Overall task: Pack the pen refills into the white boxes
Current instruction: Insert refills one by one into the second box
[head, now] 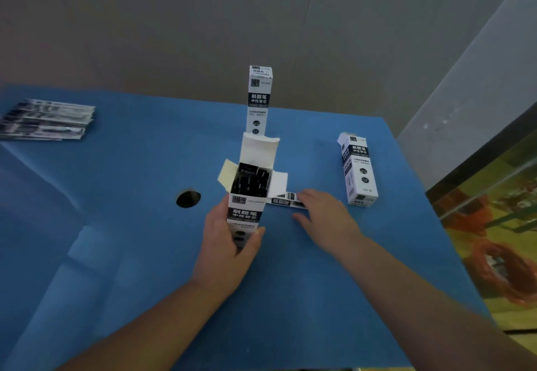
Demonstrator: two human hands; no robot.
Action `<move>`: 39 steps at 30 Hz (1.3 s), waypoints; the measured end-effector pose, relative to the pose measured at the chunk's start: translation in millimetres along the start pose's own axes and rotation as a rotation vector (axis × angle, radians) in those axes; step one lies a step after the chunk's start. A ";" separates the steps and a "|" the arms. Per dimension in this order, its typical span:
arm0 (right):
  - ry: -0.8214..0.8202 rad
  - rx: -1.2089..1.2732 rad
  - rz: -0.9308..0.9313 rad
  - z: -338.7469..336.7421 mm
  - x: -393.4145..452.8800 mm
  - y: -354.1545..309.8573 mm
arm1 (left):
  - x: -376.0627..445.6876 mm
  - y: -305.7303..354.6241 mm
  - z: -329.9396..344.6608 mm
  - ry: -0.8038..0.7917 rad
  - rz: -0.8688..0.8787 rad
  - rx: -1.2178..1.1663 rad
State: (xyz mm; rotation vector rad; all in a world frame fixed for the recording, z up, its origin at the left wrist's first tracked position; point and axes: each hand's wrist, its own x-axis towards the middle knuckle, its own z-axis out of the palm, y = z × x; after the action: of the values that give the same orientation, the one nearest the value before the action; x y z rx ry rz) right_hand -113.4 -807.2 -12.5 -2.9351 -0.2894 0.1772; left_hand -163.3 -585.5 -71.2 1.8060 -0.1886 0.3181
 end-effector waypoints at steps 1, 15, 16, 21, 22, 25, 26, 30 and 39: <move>0.044 -0.019 -0.014 3.7 2.1 1.2 | 0.7 2.7 0.1 0.004 0.027 -0.010; -0.136 -0.052 0.089 -25.7 16.5 3.2 | -0.7 2.1 -1.0 -0.032 -0.029 0.032; -0.123 0.008 0.096 -30.7 14.1 4.7 | -1.2 1.6 -0.9 -0.038 -0.033 0.035; -0.002 0.430 0.229 -65.4 -5.9 12.4 | 0.3 1.2 -0.5 -0.029 -0.033 0.012; 0.022 0.566 0.248 -72.9 -11.6 13.5 | 1.4 2.5 -0.4 -0.037 -0.026 0.003; 0.081 0.882 0.254 -96.6 -30.1 11.7 | 3.3 7.4 0.6 -0.069 0.005 -0.050; 0.105 0.936 0.245 -105.0 -36.3 10.1 | 3.8 8.0 0.7 -0.075 0.018 -0.066; 0.194 1.113 0.151 -139.8 -62.0 -6.7 | 5.2 9.6 0.9 -0.102 0.074 -0.055; 0.342 1.187 0.001 -164.6 -88.9 -56.4 | -6.1 9.9 -3.1 -0.143 -0.034 0.043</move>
State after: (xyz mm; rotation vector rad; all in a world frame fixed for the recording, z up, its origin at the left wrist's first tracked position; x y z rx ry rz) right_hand -187.7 -799.5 168.0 -1.7416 -0.0706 -0.1264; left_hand -172.4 -585.2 -63.2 1.8739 -0.2532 0.1698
